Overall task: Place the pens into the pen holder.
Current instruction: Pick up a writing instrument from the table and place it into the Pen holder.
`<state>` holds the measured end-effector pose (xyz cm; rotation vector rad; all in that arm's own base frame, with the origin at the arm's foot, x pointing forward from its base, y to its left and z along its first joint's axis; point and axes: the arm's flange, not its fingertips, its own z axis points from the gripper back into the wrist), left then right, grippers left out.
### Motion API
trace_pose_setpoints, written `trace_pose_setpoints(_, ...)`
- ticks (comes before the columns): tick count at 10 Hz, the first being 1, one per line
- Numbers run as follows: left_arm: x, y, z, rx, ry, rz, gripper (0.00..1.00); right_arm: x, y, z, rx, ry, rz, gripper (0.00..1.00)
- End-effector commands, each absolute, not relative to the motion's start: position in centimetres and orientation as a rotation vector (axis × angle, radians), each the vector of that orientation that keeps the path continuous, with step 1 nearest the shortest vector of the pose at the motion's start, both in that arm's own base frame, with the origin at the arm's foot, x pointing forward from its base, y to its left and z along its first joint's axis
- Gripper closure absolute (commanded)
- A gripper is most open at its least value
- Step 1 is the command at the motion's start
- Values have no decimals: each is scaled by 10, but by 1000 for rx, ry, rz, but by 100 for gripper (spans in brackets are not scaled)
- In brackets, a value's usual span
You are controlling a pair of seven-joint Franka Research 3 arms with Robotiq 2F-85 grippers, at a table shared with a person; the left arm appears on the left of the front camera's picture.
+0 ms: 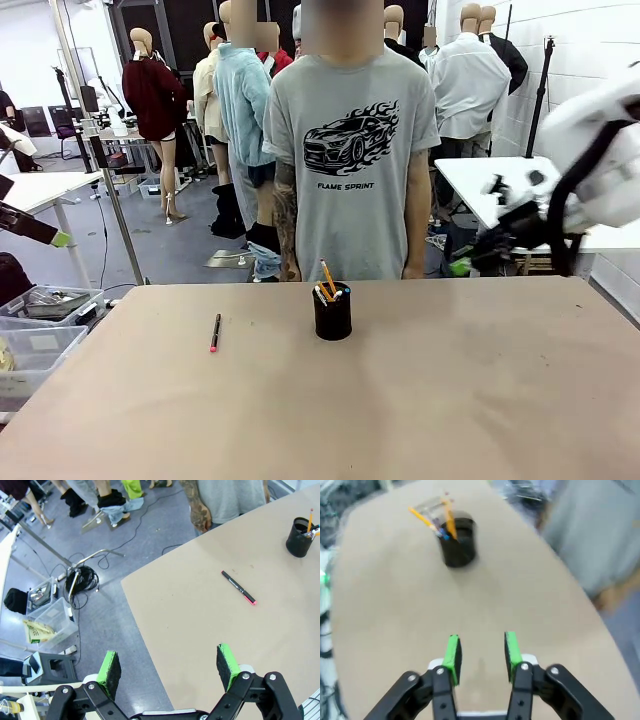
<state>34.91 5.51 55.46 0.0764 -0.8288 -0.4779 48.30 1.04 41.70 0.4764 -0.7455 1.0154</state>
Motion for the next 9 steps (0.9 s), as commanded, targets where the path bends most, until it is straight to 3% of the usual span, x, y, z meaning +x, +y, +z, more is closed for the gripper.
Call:
trace_pose_setpoints(1,349,55,554,75,-829,-457,0,443,-9,426,430,-611,762,54)
trace_pose_setpoints(3,349,55,554,75,-829,-457,0,429,-37,426,332,-496,581,54)
trace_pose_setpoints(5,349,55,554,75,-829,-457,0,433,-45,424,278,-446,558,54)
trace_pose_setpoints(6,349,55,554,75,-829,-457,0,444,-21,409,99,-309,563,54)
trace_pose_setpoints(7,349,55,554,75,-829,-457,0,428,-55,414,280,-490,565,54)
trace_pose_setpoints(9,349,55,554,75,-829,-457,0,428,-55,414,280,-490,565,54)
